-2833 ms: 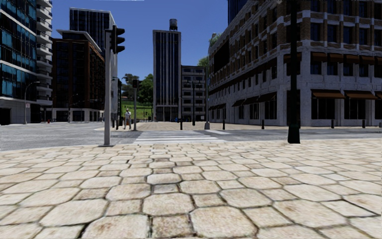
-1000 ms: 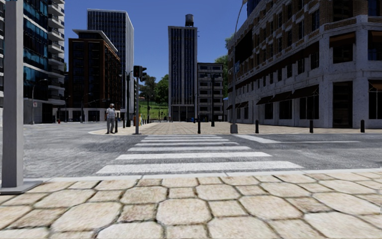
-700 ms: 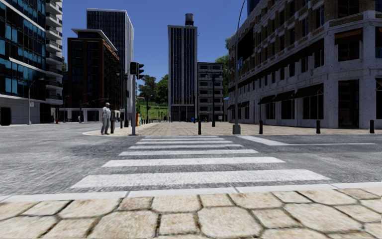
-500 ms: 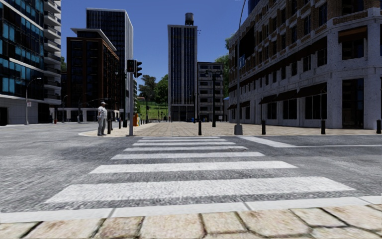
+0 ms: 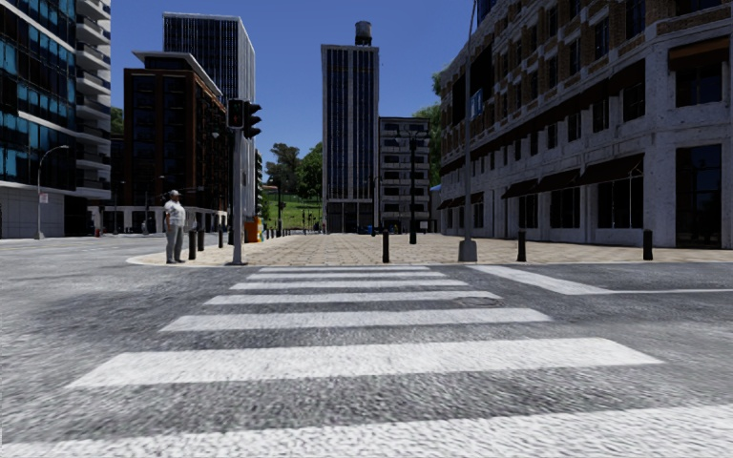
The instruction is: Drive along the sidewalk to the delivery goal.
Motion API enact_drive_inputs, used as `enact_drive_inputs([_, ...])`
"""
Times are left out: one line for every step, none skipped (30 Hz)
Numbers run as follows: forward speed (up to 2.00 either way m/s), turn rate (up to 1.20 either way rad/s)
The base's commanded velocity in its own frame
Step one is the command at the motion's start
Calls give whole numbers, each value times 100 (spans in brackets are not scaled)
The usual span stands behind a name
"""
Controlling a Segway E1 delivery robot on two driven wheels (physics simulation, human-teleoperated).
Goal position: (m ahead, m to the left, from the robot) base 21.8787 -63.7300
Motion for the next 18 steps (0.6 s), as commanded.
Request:
enact_drive_inputs([151,0])
enact_drive_inputs([145,0])
enact_drive_inputs([143,0])
enact_drive_inputs([143,0])
enact_drive_inputs([143,0])
enact_drive_inputs([143,0])
enact_drive_inputs([143,0])
enact_drive_inputs([143,0])
enact_drive_inputs([143,0])
enact_drive_inputs([143,0])
enact_drive_inputs([143,0])
enact_drive_inputs([143,0])
enact_drive_inputs([143,0])
enact_drive_inputs([143,0])
enact_drive_inputs([143,0])
enact_drive_inputs([143,0])
enact_drive_inputs([143,0])
enact_drive_inputs([144,0])
